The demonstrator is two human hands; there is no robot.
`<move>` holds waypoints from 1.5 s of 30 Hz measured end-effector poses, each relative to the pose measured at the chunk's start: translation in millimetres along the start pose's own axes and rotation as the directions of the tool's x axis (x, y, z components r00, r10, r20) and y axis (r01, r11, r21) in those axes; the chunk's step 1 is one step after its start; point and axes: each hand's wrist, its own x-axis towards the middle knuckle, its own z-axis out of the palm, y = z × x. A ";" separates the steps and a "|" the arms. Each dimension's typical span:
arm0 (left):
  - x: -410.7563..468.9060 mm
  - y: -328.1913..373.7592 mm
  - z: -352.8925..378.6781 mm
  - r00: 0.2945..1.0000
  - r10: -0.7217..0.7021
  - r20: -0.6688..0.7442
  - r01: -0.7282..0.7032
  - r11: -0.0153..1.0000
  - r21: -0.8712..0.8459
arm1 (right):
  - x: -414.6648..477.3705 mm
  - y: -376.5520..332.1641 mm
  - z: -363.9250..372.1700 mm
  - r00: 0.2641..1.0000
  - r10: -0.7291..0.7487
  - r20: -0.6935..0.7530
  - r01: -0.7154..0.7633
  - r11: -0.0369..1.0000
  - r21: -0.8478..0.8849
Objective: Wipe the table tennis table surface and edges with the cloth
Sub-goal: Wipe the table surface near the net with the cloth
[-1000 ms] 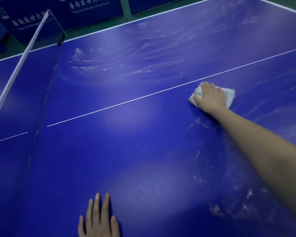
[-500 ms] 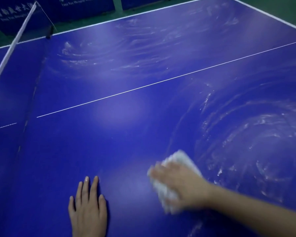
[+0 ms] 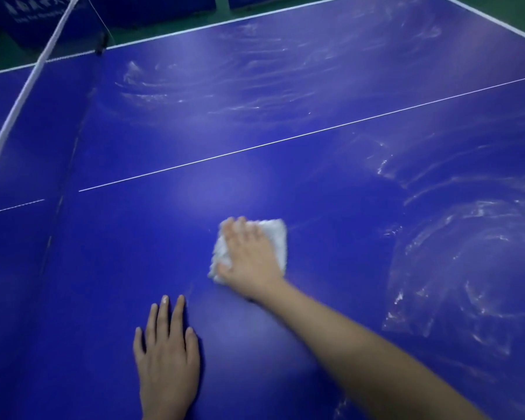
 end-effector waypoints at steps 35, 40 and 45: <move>-2.8 -3.7 -2.9 0.999 0.024 0.033 -0.024 1.000 -0.004 | -94.4 4.2 -15.6 0.615 -0.754 0.229 0.763 0.643 0.067; -3.4 -4.3 -0.7 1.000 0.023 0.011 -0.022 0.998 -0.053 | -232.8 9.5 -9.5 0.408 -0.825 0.391 0.841 0.507 0.192; -4.3 -4.5 0.5 0.998 0.046 -0.032 -0.049 0.994 -0.094 | -227.0 52.7 -48.9 0.803 -0.535 0.262 0.530 0.843 0.097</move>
